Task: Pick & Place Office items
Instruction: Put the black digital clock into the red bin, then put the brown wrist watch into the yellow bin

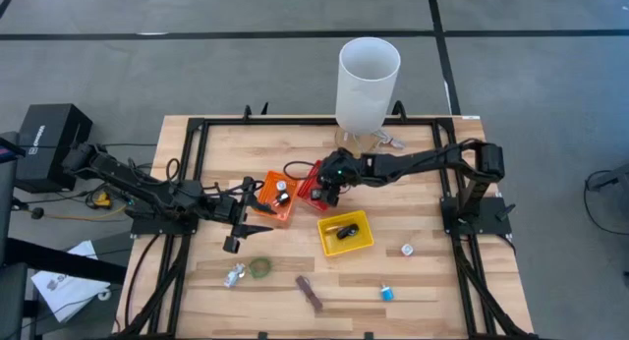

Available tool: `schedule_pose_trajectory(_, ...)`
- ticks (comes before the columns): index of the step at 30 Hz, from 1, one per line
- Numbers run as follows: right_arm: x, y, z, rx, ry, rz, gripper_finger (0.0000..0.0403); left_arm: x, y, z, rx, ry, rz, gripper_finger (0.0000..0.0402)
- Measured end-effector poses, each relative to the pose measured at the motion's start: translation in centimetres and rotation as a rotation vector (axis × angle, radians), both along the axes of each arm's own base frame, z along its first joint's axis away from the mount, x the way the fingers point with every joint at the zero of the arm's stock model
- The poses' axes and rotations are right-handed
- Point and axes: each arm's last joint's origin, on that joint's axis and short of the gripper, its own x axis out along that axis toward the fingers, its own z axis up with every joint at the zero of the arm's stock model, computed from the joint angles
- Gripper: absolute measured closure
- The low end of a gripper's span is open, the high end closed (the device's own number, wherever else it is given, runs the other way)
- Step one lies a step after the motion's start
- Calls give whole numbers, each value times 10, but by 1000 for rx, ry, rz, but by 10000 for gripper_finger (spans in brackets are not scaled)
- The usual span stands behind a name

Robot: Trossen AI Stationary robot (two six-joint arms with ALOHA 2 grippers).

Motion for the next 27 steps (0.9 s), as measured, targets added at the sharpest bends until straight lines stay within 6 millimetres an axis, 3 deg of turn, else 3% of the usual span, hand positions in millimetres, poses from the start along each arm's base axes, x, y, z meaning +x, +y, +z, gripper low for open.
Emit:
schedule_pose_trajectory(8, -3, -2, -4, 1, 13, -1, 221, 0, 0, 0, 0, 0, 0, 235)
schedule_pose_trajectory(18, -1, 1, -3, 8, -1, 44, 157, 0, 0, 0, -1, 0, 0, 235)
schedule_pose_trajectory(27, 18, 29, 29, 35, -55, 88, 154, 0, 0, 0, -1, 0, 0, 235)
